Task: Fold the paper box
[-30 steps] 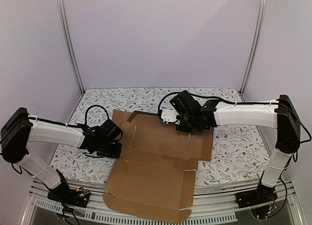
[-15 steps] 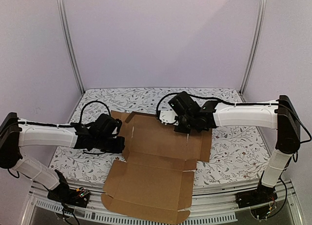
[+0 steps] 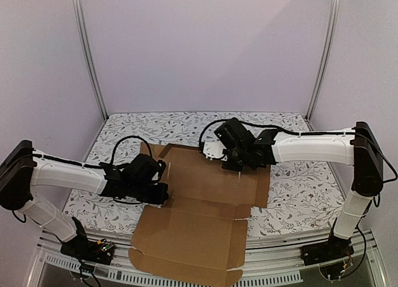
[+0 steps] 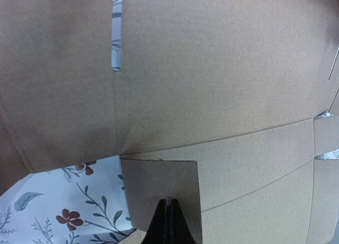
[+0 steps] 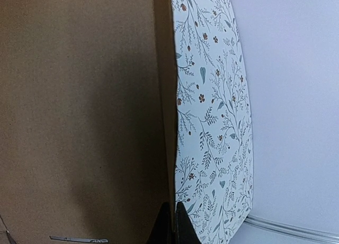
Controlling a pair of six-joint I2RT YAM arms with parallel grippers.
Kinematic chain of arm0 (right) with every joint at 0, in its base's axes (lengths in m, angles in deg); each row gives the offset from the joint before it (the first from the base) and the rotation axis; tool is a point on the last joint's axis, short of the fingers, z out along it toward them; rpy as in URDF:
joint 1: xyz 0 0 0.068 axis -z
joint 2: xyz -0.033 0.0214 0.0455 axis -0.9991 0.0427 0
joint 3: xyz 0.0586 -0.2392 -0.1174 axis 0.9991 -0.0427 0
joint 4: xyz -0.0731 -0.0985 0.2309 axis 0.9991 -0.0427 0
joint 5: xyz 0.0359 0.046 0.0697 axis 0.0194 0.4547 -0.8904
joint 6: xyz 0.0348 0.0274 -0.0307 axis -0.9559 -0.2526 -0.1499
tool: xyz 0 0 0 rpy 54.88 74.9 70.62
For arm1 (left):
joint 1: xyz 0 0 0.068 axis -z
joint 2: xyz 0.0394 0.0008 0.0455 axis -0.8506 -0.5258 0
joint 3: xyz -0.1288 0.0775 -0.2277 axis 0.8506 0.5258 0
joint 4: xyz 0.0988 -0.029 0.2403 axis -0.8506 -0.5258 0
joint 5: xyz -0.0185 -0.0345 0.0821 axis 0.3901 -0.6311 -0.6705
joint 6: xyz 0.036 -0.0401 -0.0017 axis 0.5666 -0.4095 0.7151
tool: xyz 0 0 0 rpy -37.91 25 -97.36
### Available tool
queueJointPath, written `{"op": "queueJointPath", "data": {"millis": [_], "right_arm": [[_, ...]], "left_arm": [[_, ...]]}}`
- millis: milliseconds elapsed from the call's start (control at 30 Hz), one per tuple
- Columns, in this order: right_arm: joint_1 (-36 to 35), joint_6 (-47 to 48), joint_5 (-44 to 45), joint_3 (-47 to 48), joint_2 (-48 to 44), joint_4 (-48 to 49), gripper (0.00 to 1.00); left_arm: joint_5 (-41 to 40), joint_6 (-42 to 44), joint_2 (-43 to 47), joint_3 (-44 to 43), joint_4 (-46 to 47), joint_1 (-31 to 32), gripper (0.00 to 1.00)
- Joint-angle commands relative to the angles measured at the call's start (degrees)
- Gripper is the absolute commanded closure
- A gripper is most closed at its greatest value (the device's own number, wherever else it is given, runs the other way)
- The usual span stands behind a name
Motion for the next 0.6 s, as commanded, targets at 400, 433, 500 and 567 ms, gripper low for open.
{"op": "queueJointPath", "data": {"millis": [400, 433, 500, 567], "right_arm": [[-1.58, -1.30, 2.12, -4.31, -4.94, 2.30, 1.00], [-1.57, -1.05, 2.66, -4.45, -5.26, 2.70, 1.00], [-1.76, -0.12, 4.04, -5.10, -5.88, 4.03, 1.00], [-1.97, 1.05, 5.15, -5.74, -6.52, 5.39, 1.00]], "left_arm": [[-6.15, -4.19, -0.88, 0.66, 1.80, 4.43, 1.00], [-6.74, -3.56, 1.20, 0.08, 0.35, 4.43, 1.00], [-8.33, -2.68, 4.42, -1.20, -2.82, 4.43, 1.00], [-9.99, -1.62, 7.58, -2.45, -5.83, 4.38, 1.00]]}}
